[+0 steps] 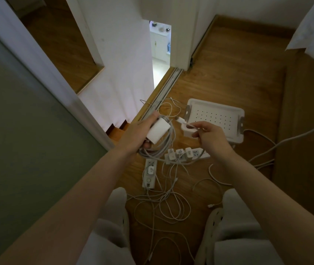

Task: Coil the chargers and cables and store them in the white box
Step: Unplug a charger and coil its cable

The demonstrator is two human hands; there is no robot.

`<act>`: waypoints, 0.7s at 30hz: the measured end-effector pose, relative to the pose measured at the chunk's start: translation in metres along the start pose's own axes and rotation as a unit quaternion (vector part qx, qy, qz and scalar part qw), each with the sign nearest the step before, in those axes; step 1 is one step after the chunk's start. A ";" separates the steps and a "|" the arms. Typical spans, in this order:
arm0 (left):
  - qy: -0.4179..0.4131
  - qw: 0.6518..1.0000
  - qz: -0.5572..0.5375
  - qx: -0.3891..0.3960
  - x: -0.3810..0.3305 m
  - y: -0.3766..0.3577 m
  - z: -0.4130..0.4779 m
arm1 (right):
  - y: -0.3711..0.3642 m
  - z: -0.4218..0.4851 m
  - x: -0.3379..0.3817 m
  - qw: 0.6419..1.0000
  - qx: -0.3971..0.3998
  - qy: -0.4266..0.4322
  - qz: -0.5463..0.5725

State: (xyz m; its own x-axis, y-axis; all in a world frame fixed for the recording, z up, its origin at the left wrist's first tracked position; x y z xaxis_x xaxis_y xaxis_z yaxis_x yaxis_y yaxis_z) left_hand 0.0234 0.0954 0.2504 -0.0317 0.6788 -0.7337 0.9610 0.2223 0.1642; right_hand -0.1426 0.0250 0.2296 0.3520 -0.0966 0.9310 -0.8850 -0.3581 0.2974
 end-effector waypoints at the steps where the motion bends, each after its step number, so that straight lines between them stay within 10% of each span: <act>1: 0.008 1.000 -0.023 -0.003 -0.001 0.002 -0.001 | 0.001 0.000 -0.001 1.000 -0.009 -0.012 0.006; 21: 0.050 0.987 -0.151 0.025 -0.001 -0.008 0.000 | -0.028 -0.024 -0.009 0.991 0.093 -0.055 0.075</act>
State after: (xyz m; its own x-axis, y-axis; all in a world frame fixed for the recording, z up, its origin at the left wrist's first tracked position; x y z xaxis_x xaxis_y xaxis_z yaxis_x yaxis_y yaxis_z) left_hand 0.0159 0.0925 0.2500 -0.3426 0.6531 -0.6753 0.9161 0.3917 -0.0859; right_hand -0.1283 0.0583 0.2177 0.2610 -0.2585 0.9301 -0.8617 -0.4968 0.1038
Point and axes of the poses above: each hand's wrist, its own z-axis towards the middle knuckle, its own y-axis out of the back of the hand, x = y × z, the point moved 2 cm from there along z, towards the middle knuckle, and after that the axes turned 13 degrees about y, right-handed, at the moved point
